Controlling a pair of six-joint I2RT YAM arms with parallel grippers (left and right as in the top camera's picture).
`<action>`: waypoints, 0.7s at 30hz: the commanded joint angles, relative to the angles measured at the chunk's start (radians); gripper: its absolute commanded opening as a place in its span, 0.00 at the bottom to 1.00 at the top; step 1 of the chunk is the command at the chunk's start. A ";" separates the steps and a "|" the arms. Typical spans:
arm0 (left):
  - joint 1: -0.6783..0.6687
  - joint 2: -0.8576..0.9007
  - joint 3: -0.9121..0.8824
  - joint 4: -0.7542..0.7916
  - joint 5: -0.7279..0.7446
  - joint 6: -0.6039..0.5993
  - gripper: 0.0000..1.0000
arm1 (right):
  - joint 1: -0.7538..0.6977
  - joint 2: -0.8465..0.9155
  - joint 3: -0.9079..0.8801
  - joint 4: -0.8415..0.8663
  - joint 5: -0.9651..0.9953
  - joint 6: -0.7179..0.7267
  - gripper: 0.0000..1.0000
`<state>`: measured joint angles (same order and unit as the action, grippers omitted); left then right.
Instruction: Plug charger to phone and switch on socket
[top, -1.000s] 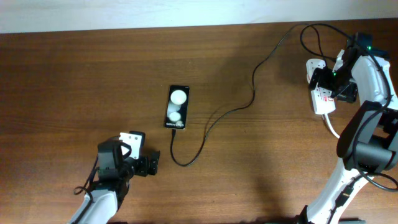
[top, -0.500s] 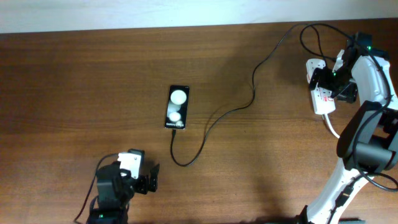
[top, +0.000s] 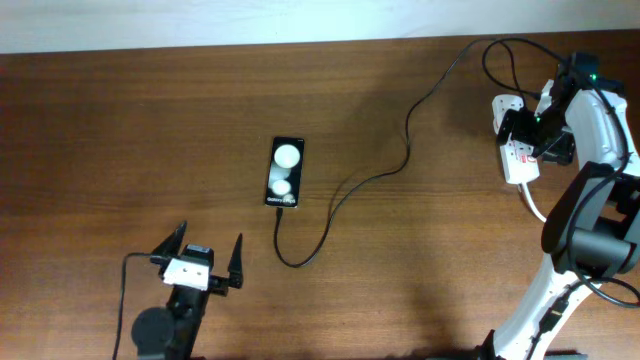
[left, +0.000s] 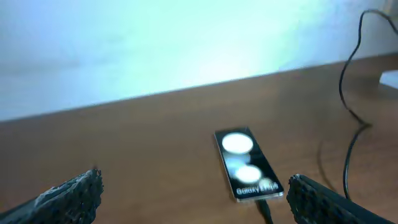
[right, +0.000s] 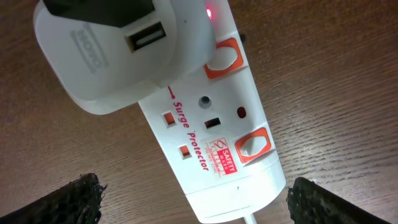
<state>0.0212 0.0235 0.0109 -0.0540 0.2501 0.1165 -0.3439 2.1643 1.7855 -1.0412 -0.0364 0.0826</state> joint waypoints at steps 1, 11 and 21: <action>0.000 -0.015 -0.002 -0.014 -0.051 0.013 0.99 | 0.003 -0.025 -0.003 0.001 -0.005 0.000 0.99; 0.000 -0.018 -0.003 -0.018 -0.142 0.013 0.99 | 0.003 -0.025 -0.003 0.001 -0.005 0.000 0.99; 0.000 -0.018 -0.003 -0.018 -0.142 0.013 0.99 | 0.003 -0.025 -0.003 0.001 -0.005 0.000 0.99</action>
<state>0.0212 0.0166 0.0109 -0.0647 0.1223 0.1165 -0.3439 2.1643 1.7855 -1.0412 -0.0364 0.0818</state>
